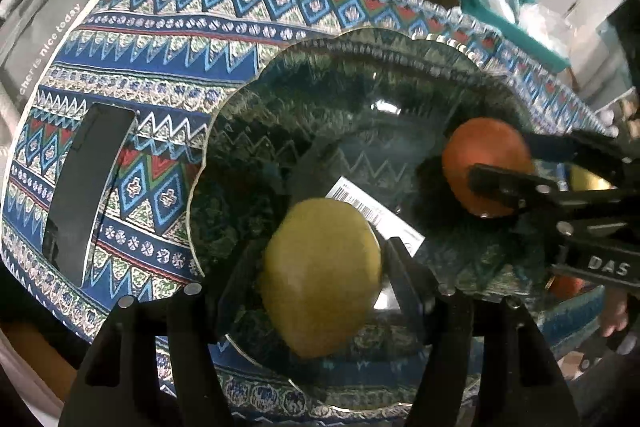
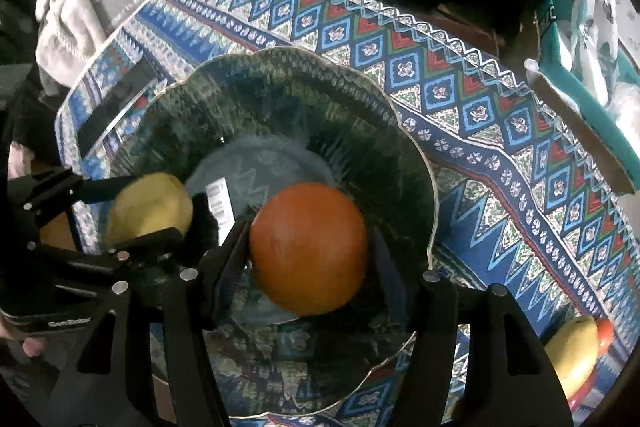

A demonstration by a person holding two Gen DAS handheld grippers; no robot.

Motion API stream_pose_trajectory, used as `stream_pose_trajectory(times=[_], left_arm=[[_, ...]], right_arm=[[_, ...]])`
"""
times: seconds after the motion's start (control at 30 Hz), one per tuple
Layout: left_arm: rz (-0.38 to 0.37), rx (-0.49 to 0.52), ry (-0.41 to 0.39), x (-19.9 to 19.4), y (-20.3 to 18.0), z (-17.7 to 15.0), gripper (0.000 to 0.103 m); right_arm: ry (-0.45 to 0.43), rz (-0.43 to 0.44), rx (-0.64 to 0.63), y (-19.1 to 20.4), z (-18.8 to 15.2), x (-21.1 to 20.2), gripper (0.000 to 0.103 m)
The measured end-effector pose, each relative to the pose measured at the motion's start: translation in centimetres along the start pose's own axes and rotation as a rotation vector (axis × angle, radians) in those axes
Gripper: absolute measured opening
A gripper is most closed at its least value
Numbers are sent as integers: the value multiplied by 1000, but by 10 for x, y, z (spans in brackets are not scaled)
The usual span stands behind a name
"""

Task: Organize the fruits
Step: 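Lower the pear into the glass plate and open the left tool while the right tool releases the orange there, then withdraw both open tools from the plate back toward the fruit pile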

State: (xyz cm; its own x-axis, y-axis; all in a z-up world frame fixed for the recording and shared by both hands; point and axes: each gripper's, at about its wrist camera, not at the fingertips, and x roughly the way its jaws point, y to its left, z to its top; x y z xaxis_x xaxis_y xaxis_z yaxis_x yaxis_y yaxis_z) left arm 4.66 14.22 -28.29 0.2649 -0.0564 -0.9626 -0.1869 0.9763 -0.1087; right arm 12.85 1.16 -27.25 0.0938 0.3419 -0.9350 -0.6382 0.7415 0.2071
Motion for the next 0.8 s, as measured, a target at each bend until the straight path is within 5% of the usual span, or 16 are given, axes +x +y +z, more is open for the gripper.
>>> stream_pose_trajectory(times=[0.37,0.8], left_arm=[[-11,14,-117,-49,-7,8,73],[-58,57,-242,-101,-34,14,78]], right_arm=[[-110,34,66,-2,8,-42,62],[-277,-50,102,-13,-4,-125,62]])
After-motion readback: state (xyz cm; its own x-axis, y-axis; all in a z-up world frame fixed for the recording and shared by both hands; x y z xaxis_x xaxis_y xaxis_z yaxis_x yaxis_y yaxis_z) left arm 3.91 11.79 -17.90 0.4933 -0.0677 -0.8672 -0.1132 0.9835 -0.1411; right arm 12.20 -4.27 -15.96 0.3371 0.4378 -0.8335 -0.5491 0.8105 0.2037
